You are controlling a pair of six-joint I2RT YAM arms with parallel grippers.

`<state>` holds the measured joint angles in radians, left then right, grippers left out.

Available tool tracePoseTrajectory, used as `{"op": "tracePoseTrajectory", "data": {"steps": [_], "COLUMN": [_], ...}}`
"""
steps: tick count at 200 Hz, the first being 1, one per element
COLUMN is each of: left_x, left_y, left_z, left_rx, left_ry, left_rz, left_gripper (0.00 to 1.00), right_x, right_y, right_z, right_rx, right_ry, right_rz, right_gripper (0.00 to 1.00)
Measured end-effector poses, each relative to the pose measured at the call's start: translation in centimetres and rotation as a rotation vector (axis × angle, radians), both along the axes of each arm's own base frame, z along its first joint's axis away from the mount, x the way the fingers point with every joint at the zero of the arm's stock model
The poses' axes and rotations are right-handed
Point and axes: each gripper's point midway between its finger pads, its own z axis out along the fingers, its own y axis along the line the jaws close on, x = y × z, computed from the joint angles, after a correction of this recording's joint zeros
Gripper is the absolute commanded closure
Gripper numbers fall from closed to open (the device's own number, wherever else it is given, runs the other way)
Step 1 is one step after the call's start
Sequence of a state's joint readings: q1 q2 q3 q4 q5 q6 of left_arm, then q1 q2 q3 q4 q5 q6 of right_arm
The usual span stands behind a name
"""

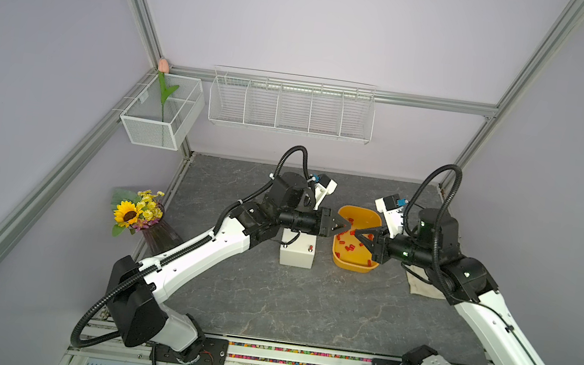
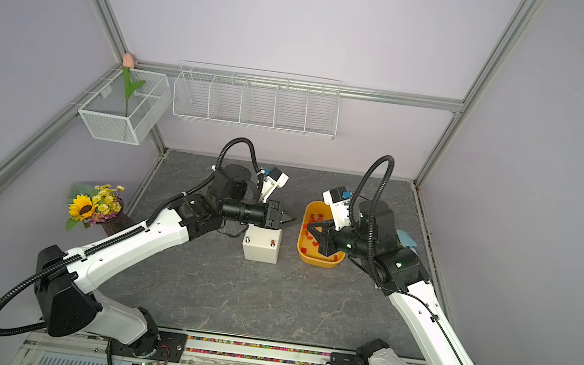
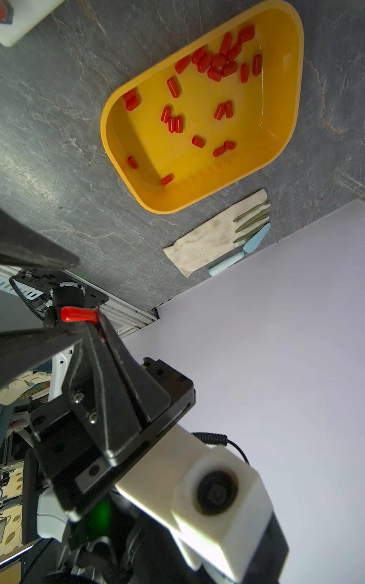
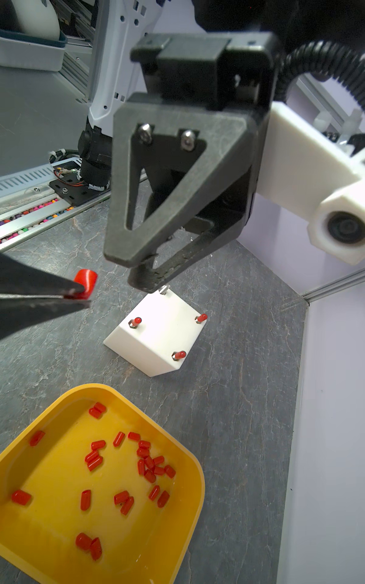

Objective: Cover the protruding screws with screw protection sleeves
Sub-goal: Attach the screw protection sleeve to the screw.

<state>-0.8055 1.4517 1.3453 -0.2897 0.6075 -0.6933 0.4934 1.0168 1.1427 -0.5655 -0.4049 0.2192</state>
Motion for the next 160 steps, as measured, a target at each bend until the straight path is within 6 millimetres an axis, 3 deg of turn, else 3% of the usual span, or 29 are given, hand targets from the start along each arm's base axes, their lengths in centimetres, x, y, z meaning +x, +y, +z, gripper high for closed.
{"op": "tracePoseTrajectory", "data": {"steps": [92, 160], "left_x": [-0.68, -0.84], "left_y": [-0.62, -0.71], "left_z": [0.11, -0.29], "left_rx": [0.017, 0.033], "left_ry": [-0.016, -0.012], "left_rz": [-0.034, -0.042], "left_gripper": [0.79, 0.79], "right_x": [-0.07, -0.06], "right_y": [0.06, 0.07], "right_z": [0.01, -0.01], "right_rx": [0.002, 0.000], "right_ry": [0.001, -0.001], "right_rz": [0.004, 0.006], "right_gripper": [0.94, 0.94]}}
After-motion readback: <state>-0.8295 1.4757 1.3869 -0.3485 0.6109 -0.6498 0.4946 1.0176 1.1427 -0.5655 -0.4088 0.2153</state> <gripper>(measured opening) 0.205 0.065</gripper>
